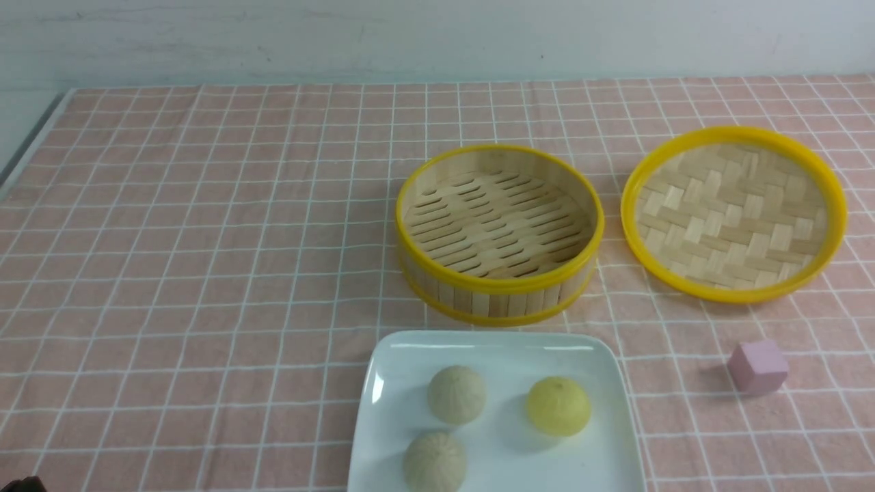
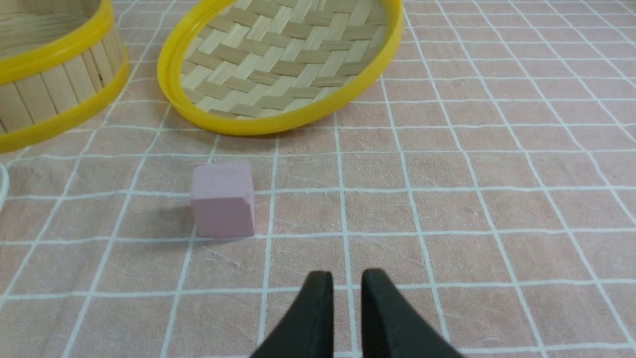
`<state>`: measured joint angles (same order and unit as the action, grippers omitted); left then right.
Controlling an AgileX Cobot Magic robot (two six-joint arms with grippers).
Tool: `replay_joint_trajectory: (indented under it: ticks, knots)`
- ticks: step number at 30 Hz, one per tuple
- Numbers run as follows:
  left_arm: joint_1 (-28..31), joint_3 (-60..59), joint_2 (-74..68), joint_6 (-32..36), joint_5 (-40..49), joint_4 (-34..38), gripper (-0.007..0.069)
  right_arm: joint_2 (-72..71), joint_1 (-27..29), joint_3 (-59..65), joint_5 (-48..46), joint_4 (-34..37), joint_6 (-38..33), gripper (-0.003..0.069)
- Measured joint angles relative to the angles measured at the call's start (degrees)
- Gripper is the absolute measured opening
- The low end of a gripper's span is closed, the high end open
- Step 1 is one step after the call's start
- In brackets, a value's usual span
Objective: Put the steamed buns into the plate on the pink tablecloth.
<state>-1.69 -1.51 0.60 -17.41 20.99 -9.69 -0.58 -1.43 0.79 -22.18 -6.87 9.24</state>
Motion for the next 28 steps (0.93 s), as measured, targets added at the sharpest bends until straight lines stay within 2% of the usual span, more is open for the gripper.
replay_joint_trajectory:
  ticks: [28]
  knots:
    - [0.0, 0.0, 0.0, 0.0, 0.1, -0.2, 0.0104, 0.0, 0.0, 0.0, 0.0, 0.0, 0.0, 0.0148]
